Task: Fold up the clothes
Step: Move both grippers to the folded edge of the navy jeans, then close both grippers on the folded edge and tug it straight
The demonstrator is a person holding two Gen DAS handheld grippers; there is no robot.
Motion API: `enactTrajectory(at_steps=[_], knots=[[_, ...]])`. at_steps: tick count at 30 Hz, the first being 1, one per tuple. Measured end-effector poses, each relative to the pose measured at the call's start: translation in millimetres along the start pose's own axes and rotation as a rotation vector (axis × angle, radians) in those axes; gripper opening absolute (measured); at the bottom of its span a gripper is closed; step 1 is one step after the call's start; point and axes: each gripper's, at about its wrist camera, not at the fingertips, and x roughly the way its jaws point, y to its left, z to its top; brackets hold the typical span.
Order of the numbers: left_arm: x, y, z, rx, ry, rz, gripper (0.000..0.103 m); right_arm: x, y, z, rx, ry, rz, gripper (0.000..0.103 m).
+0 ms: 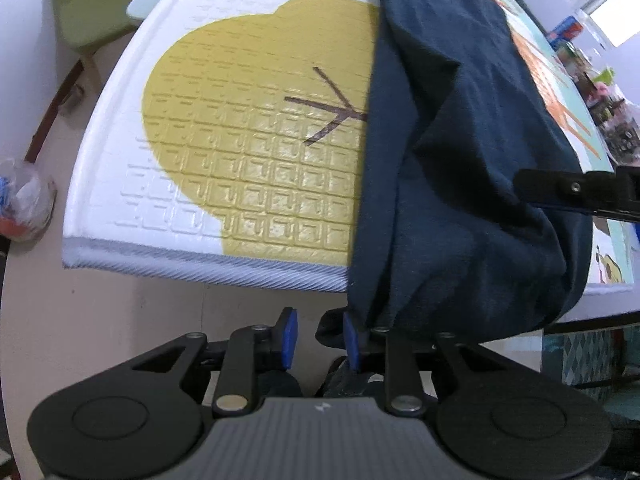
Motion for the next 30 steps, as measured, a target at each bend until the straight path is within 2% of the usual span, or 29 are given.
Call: enactTrajectory(at_steps=[3, 6, 14, 24, 28, 30], knots=[[-8, -2, -2, 0.024, -0.013, -0.018, 0.031, -18, -15, -9, 0.042, -0.043, -0.034, 0.039], [-16, 3, -2, 0.022, -0.027, -0.060, 0.044, -40, -36, -17, 0.090, -0.093, -0.068, 0.040], [-21, -9, 3, 0.093, -0.016, -0.128, 0.046, -77, -90, -43, 0.206, -0.107, -0.140, 0.041], [-3, -31, 8, 0.167, 0.037, -0.129, 0.053, -70, -110, -75, 0.237, -0.100, -0.171, 0.046], [3, -32, 6, 0.163, 0.061, -0.112, 0.054, -63, -118, -82, 0.243, -0.096, -0.197, 0.048], [7, -30, 6, 0.150, 0.073, -0.104, 0.054, -59, -123, -84, 0.254, -0.092, -0.174, 0.048]])
